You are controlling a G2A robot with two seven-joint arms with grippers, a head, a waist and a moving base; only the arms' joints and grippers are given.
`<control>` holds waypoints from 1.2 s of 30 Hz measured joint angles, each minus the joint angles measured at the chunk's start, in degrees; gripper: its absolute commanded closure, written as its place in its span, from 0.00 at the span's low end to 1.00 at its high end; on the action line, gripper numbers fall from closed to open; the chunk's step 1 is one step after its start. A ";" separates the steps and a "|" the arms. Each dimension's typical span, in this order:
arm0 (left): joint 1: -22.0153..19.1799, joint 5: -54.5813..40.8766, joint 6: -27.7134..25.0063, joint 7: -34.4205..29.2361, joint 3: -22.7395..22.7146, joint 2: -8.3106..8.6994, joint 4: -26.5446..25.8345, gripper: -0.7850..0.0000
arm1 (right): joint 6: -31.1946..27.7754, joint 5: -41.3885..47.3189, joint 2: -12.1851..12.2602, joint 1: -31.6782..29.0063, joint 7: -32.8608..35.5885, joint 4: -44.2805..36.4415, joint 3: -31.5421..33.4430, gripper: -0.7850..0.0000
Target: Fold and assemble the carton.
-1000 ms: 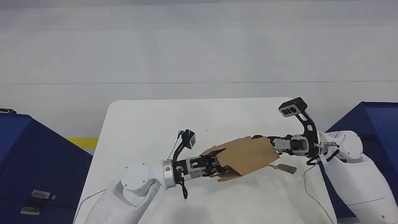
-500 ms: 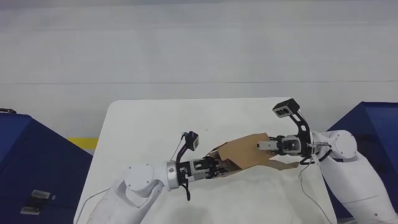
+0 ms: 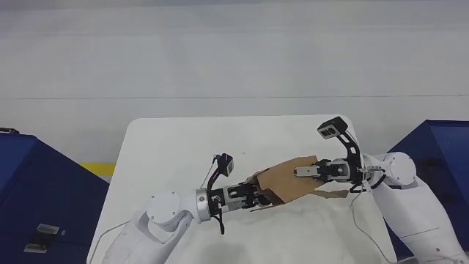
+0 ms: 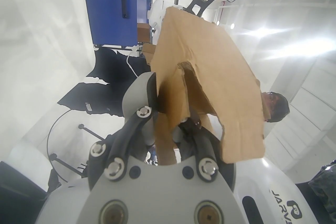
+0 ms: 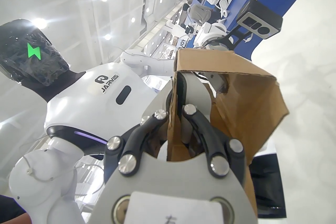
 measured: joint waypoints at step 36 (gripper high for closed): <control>11.03 17.85 -8.12 17.31 -11.75 2.31 -13.83 0.00 | 10.22 8.35 -0.62 0.50 -3.67 5.18 2.87 1.00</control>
